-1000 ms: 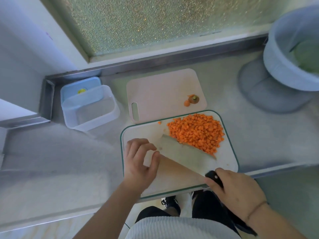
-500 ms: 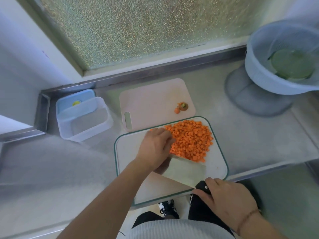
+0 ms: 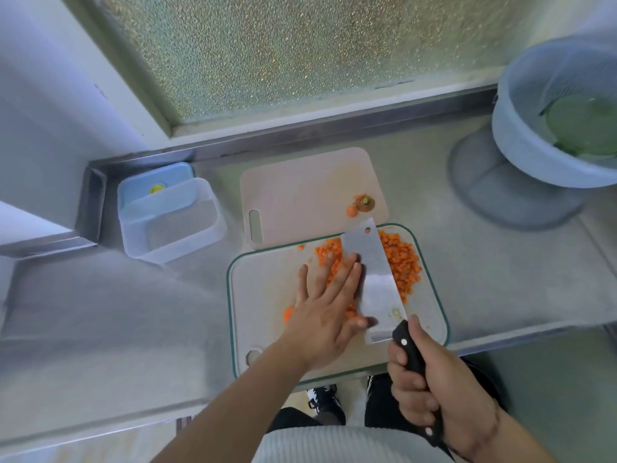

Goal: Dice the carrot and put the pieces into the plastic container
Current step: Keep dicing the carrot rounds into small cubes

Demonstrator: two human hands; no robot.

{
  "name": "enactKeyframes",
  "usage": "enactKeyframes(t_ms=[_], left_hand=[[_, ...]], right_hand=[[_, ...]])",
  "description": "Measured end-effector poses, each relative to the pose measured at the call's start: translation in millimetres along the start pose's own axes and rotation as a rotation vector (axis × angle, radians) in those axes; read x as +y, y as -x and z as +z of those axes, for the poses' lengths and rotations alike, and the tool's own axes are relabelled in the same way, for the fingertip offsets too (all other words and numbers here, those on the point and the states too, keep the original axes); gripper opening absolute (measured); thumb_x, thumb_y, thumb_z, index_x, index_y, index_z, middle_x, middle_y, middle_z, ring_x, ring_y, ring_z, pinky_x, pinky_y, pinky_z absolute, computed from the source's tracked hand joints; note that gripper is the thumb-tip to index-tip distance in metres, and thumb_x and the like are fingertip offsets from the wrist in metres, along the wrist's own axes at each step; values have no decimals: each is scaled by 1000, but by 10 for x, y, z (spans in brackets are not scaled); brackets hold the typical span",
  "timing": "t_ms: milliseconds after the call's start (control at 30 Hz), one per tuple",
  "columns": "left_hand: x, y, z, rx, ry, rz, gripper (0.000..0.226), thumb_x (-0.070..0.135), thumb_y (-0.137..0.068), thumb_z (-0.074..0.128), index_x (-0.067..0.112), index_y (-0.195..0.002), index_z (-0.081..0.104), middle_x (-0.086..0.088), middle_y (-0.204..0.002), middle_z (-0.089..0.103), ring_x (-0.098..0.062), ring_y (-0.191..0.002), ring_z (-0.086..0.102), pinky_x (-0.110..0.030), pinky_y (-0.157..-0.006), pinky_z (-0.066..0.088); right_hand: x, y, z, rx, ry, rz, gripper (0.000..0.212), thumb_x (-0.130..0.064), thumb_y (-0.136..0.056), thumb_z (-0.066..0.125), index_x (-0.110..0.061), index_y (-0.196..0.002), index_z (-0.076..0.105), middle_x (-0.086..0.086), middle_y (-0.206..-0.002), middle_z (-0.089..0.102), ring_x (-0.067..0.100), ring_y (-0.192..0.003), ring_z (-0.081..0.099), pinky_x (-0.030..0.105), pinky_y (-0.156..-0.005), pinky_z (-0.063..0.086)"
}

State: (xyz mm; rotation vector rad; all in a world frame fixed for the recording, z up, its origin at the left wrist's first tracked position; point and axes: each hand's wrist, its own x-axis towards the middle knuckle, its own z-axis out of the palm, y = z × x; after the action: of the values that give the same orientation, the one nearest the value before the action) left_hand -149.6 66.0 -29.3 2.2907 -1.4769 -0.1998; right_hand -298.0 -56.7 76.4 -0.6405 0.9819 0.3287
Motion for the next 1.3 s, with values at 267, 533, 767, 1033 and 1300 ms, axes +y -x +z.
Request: enactKeyframes(t_ms=[267, 533, 767, 1033, 1300], left_hand=[[-366, 212, -112, 199, 44, -103, 47, 33, -103, 47, 13, -146, 50, -8, -155, 44, -39, -143, 36, -53, -116, 26], [-759, 683, -182, 135, 20, -121, 32, 42, -90, 63, 21, -113, 69, 0, -107, 64, -24, -95, 58, -42, -83, 50], [-522, 637, -89, 260, 33, -263, 23, 37, -81, 62, 16, -87, 69, 3, -85, 63, -21, -81, 57, -35, -79, 42], [-432, 634, -32, 299, -47, -273, 33, 34, -99, 54, 14, -73, 62, 1, -74, 53, -24, -72, 50, -40, -72, 39], [-660, 668, -46, 323, 145, -190, 26, 32, -96, 63, 10, -109, 68, -6, -109, 64, -25, -99, 59, -40, -88, 48]], right_hand=[[13, 63, -126, 80, 8, -49, 58, -65, -87, 38, -11, -66, 42, 5, -53, 20, 9, -35, 14, 18, -37, 16], [21, -57, -64, 94, 140, -48, 58, -65, -87, 37, -10, -70, 40, 5, -54, 21, 9, -36, 15, 16, -36, 19], [83, -190, 126, 51, 481, -97, 52, -59, -85, 39, -9, -70, 37, 7, -56, 15, 11, -43, 10, 16, -41, 15], [196, -338, 184, 59, 866, -196, 47, -49, -94, 37, -15, -61, 36, -6, -47, 27, 6, -37, 24, 15, -38, 22], [213, -454, 124, 119, 979, -269, 54, -67, -77, 35, -16, -61, 40, -7, -43, 33, 6, -41, 30, 21, -47, 26]])
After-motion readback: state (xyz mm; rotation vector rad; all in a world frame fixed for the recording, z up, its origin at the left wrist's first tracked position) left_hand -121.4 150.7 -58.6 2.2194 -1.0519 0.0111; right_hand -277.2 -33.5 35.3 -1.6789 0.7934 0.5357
